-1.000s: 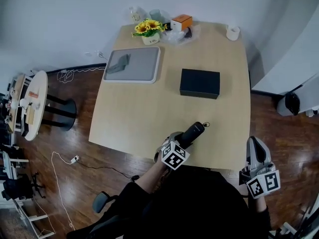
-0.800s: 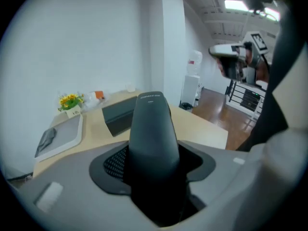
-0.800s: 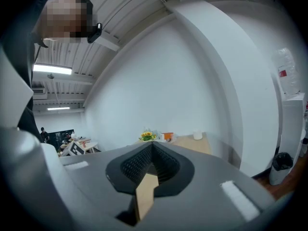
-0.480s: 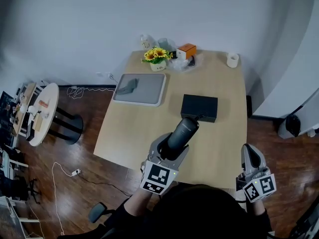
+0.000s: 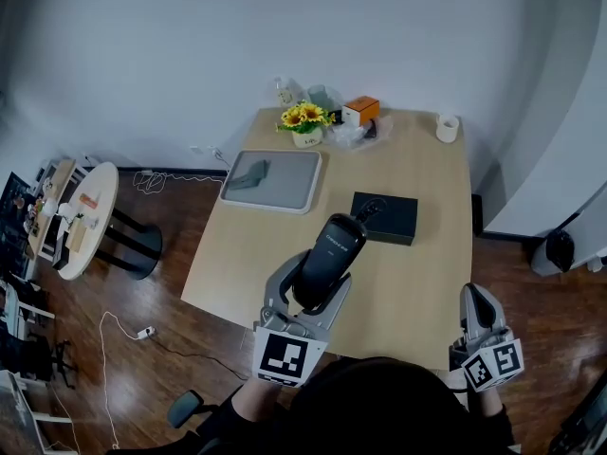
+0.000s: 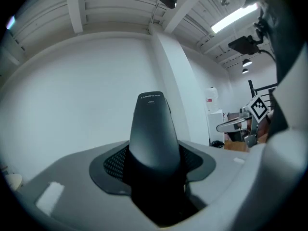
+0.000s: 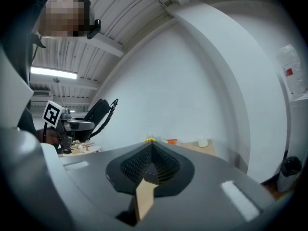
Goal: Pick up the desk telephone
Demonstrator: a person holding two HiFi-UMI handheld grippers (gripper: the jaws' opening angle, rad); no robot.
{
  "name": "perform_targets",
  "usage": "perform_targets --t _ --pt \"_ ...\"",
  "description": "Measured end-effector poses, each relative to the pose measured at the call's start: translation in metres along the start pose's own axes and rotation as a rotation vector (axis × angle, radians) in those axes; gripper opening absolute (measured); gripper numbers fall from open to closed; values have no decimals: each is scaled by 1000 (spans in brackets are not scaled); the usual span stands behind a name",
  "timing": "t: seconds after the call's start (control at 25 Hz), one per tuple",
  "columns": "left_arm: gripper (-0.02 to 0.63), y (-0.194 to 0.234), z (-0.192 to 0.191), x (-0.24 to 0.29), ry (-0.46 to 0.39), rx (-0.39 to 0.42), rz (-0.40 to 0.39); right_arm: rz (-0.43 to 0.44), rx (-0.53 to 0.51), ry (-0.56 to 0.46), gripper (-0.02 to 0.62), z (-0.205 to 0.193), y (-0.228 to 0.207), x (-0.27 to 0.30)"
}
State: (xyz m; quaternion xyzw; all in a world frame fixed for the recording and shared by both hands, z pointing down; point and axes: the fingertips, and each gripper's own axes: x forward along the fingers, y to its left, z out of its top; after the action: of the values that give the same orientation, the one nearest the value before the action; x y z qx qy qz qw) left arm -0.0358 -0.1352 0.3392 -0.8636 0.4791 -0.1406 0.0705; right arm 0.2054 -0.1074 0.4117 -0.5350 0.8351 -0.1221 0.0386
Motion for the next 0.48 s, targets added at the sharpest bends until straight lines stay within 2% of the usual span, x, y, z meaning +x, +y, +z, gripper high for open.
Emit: perform_targets --t 0.48 --pt "259 7 1 1 -5 -13 -21 -18 -13 20 0 3 4 4"
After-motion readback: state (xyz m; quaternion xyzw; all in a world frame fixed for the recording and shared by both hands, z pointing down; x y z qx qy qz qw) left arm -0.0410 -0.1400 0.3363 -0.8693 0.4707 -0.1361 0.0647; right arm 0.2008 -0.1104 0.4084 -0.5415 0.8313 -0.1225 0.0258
